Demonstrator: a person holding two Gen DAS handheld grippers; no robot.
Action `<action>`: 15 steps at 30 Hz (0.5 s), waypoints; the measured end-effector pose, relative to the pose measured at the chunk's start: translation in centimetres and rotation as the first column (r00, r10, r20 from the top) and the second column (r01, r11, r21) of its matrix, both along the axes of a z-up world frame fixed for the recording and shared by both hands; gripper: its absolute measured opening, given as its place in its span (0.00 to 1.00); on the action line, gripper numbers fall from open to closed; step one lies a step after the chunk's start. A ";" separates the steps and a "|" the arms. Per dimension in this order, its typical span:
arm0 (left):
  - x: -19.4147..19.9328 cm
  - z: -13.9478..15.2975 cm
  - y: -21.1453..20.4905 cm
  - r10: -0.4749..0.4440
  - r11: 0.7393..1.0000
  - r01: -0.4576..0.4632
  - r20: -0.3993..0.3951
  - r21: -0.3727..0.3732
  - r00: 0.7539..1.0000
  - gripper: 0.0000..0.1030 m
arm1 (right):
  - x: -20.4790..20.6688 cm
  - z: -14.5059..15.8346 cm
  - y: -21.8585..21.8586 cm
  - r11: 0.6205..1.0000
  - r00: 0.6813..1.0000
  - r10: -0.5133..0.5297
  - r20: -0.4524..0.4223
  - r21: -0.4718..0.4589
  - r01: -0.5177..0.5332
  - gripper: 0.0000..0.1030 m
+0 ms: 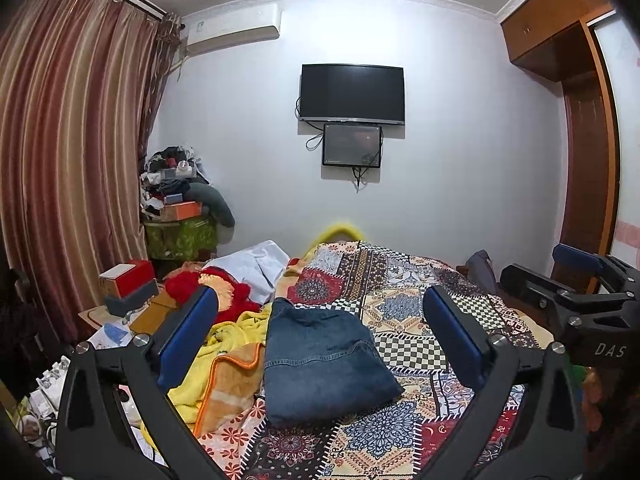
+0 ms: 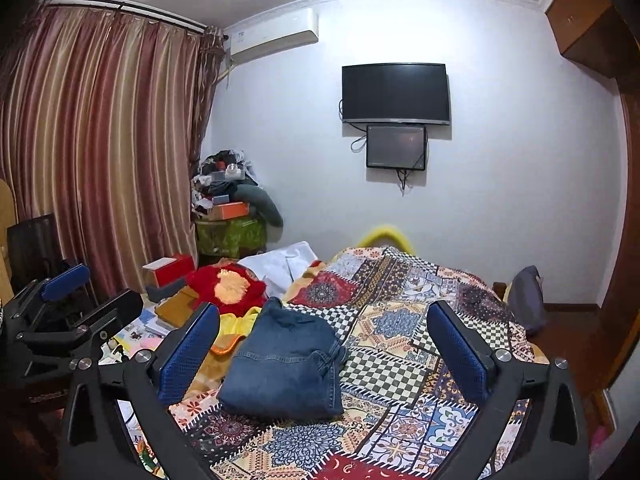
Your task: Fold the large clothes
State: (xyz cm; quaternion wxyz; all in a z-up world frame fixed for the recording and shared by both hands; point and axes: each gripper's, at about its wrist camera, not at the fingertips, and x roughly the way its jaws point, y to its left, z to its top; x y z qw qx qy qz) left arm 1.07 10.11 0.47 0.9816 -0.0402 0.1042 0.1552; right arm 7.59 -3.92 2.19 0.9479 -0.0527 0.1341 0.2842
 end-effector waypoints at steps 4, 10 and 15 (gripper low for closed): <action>0.1 -0.4 0.3 0.002 1.000 -0.002 -0.012 -0.012 1.000 1.00 | 0.1 0.0 -0.1 1.000 1.000 -0.001 -0.007 0.002 0.001 1.00; 0.2 -0.6 1.0 0.010 0.999 -0.011 -0.021 -0.040 1.000 1.00 | 0.1 0.0 -0.2 1.000 1.000 -0.001 -0.006 0.004 0.001 1.00; 0.2 -0.7 1.3 0.018 0.998 -0.019 -0.026 -0.064 1.000 1.00 | 0.1 0.0 -0.2 1.000 1.000 -0.001 -0.007 0.005 0.001 1.00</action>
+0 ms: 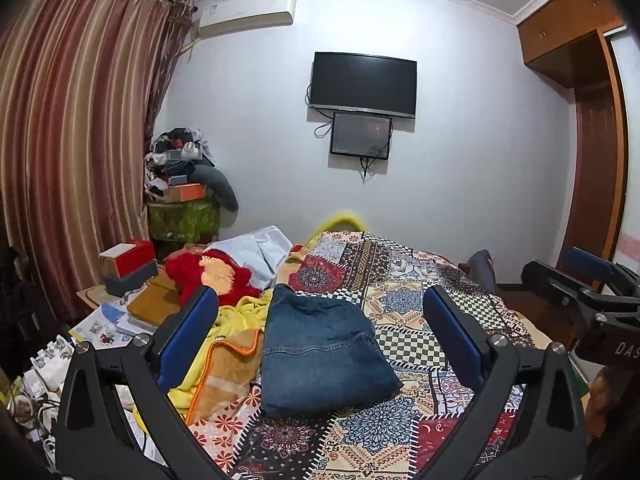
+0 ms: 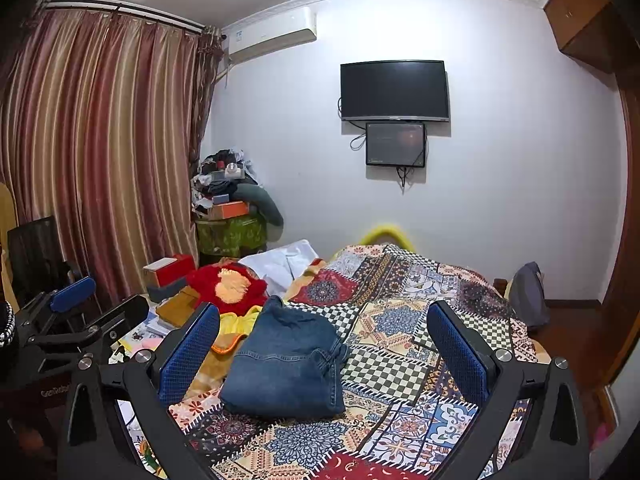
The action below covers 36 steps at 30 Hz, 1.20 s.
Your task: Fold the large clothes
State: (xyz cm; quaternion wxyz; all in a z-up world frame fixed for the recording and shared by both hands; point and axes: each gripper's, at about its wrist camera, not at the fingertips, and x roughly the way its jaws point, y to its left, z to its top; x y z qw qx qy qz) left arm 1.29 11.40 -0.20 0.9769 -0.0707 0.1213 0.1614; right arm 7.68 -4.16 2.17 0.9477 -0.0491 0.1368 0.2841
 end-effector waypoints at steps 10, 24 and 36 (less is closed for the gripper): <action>-0.1 0.0 0.0 -0.003 1.000 0.003 0.000 -0.002 1.000 1.00 | -0.1 0.1 -0.1 1.000 1.000 0.001 0.003 0.004 -0.001 1.00; -0.2 0.4 -0.4 -0.018 1.000 0.018 0.005 -0.004 1.000 1.00 | -0.2 0.1 -0.2 1.000 1.000 0.004 -0.001 0.009 -0.004 1.00; 0.3 0.2 -0.5 -0.022 1.000 0.022 -0.004 -0.013 1.000 1.00 | -0.3 0.3 0.4 1.000 1.000 -0.007 -0.009 0.011 0.007 1.00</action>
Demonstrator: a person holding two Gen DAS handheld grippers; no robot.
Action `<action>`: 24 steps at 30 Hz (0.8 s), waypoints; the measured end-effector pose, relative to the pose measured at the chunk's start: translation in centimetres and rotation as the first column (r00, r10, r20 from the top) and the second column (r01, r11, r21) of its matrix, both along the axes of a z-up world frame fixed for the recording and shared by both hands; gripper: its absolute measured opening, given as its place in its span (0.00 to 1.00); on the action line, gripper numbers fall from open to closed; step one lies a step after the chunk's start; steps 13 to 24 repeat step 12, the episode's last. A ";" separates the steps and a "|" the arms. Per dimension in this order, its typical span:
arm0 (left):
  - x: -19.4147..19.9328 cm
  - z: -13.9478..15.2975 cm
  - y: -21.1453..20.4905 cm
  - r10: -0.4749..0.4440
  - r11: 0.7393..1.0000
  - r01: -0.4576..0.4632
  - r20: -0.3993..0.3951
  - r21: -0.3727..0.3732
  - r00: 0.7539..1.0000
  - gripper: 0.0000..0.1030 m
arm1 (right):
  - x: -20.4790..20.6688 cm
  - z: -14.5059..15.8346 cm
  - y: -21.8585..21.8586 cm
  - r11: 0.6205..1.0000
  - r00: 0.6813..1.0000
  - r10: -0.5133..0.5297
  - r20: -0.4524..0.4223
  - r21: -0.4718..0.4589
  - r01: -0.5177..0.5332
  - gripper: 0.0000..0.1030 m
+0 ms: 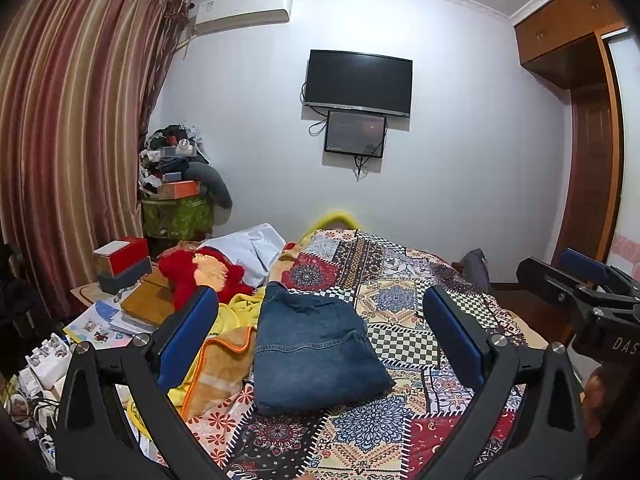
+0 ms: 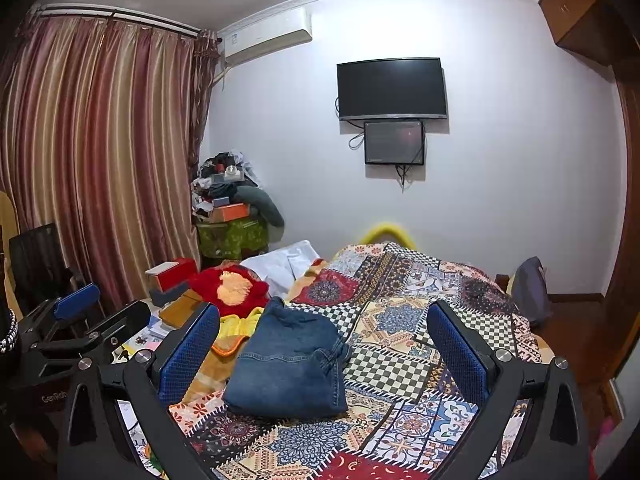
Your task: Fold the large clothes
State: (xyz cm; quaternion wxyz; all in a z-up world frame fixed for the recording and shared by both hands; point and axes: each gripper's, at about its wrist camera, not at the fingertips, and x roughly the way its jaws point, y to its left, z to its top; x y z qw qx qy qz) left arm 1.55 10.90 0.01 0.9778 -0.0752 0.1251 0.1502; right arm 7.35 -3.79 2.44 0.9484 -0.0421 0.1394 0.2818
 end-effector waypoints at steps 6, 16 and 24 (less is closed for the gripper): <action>0.1 -0.1 -0.1 -0.007 1.000 0.007 -0.003 -0.006 1.000 1.00 | 0.2 0.0 0.3 1.000 1.000 -0.003 -0.008 0.003 0.003 1.00; 0.0 -0.1 -0.1 -0.015 1.000 0.015 -0.002 -0.008 1.000 1.00 | 0.0 0.0 0.9 1.000 1.000 -0.008 -0.015 0.000 0.008 1.00; 0.0 -0.1 -0.1 -0.015 1.000 0.015 -0.002 -0.008 1.000 1.00 | 0.0 0.0 0.9 1.000 1.000 -0.008 -0.015 0.000 0.008 1.00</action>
